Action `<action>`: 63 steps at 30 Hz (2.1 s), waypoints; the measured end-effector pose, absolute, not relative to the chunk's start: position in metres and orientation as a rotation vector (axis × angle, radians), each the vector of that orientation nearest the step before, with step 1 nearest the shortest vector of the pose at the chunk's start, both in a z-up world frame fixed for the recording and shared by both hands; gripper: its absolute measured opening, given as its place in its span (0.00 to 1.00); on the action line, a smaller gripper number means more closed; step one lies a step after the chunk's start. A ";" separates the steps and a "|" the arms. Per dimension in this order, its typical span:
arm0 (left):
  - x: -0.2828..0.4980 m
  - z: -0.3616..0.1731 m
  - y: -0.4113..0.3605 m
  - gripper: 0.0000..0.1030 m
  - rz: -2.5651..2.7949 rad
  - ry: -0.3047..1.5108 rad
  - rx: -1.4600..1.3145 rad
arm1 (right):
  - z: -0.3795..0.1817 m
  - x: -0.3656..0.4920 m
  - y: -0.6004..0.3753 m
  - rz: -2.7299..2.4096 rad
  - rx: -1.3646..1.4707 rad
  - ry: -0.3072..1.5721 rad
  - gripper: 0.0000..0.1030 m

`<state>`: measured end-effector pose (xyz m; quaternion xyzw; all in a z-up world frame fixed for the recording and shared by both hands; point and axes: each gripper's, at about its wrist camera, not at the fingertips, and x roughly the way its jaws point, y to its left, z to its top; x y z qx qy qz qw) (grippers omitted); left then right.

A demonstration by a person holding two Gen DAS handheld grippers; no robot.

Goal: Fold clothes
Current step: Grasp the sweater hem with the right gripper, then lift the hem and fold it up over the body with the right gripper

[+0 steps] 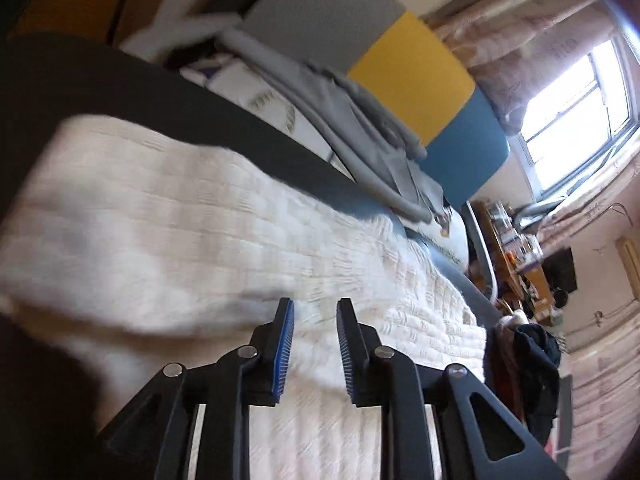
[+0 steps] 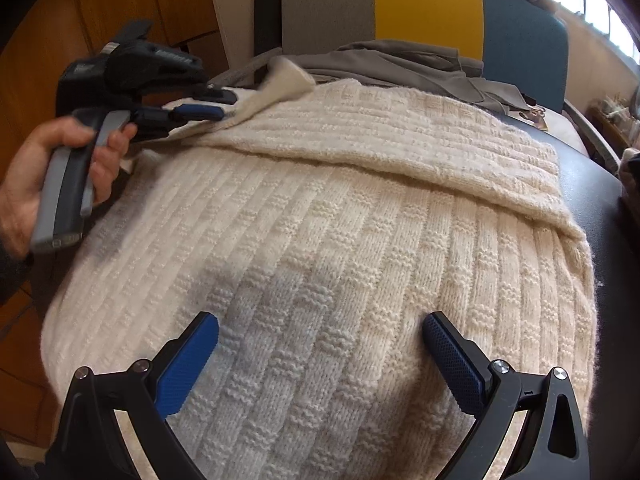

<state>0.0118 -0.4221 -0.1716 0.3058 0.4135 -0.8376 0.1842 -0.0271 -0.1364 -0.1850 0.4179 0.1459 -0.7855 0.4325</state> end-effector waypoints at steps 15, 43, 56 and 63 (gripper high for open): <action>0.094 -0.211 -0.412 0.21 -2.320 1.058 0.803 | -0.168 -0.126 -0.258 -1.605 1.259 -0.498 0.57; 0.090 -0.211 -0.453 0.23 -2.301 1.232 0.691 | -0.113 -0.123 -0.360 -1.806 1.129 -0.137 0.08; 0.091 -0.208 -0.438 0.23 -2.289 0.982 0.815 | -0.069 -0.168 -0.282 -1.976 1.042 -0.170 0.08; 0.084 -0.205 -0.430 0.23 -2.305 0.959 0.832 | -0.117 -0.195 -0.195 -2.050 1.181 -0.307 0.08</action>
